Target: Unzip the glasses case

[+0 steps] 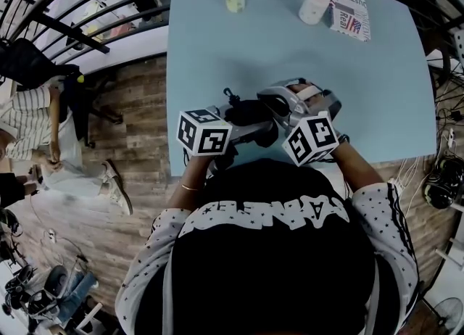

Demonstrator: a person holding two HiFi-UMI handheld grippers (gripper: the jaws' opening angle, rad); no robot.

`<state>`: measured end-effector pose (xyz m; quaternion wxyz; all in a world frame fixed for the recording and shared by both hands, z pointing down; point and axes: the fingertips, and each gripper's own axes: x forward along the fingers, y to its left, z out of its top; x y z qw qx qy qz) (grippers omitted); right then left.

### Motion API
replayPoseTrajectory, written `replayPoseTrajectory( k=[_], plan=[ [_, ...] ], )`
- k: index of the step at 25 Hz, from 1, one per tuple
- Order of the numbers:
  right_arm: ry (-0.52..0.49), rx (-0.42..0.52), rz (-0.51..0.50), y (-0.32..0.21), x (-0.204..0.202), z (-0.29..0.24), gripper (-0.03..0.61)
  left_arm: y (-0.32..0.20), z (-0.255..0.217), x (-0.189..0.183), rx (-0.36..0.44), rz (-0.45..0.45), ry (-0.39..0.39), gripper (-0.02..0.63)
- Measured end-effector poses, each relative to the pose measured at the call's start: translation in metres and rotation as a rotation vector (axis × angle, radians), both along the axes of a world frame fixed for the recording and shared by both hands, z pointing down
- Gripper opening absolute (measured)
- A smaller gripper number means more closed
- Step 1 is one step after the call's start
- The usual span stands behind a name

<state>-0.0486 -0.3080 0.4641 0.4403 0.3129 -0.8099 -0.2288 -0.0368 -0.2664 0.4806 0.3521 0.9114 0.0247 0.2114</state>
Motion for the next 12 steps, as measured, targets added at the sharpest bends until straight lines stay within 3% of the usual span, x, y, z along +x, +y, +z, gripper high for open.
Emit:
replayPoseTrajectory(
  k=[12],
  plan=[
    [0.053, 0.011, -0.021, 0.0026, 0.0011, -0.0011, 0.008, 0.0075, 0.0060, 0.0051, 0.015, 0.041, -0.053, 0.000]
  ],
)
